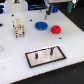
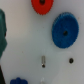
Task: Insert the blue gear onto the right peg, followed by the red gear
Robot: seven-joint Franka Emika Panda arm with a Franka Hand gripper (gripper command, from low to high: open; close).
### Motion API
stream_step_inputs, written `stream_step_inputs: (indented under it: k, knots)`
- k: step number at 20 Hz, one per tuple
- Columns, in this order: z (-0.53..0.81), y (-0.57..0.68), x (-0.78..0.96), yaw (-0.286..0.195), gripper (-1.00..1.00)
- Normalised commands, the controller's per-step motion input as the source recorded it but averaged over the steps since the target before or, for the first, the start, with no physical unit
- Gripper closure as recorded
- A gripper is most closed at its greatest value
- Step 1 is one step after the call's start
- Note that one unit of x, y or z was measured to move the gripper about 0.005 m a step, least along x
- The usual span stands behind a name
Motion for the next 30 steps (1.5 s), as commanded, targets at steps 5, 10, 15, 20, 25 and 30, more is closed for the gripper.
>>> stream_step_inputs:
  k: [5, 10, 15, 20, 25, 30]
  knots:
    - [-0.58, 0.18, -0.35, 0.0, -1.0]
    - [-0.44, 0.16, -0.3, 0.0, -1.0]
    - [0.22, -0.14, -0.04, 0.0, -1.0]
    - [0.32, -0.54, -0.24, 0.0, -1.0]
    - [0.01, -0.28, -0.17, 0.0, -1.0]
    - [-0.12, -0.07, -0.28, 0.0, -1.0]
